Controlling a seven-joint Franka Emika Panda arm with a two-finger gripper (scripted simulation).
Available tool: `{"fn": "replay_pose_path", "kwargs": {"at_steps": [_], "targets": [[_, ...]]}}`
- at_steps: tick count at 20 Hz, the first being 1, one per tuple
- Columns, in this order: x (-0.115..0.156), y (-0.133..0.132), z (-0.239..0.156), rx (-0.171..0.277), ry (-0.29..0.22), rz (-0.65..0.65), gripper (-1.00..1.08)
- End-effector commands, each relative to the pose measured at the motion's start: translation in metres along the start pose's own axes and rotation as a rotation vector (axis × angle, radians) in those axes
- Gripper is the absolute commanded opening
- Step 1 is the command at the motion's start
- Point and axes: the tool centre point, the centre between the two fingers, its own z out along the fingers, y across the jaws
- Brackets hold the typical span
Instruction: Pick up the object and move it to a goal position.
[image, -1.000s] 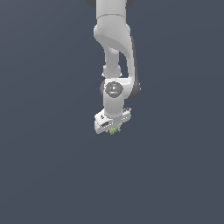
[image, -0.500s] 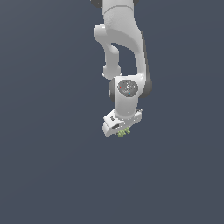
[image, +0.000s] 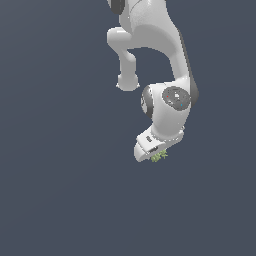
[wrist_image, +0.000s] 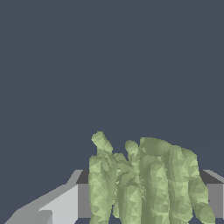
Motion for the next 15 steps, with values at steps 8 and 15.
{"fn": "replay_pose_path", "kwargs": {"at_steps": [8, 15], "targets": [[0.035, -0.016, -0.021, 0.000, -0.001, 0.001, -1.00], [0.041, -0.018, -0.024, 0.000, -0.001, 0.001, -1.00]]}}
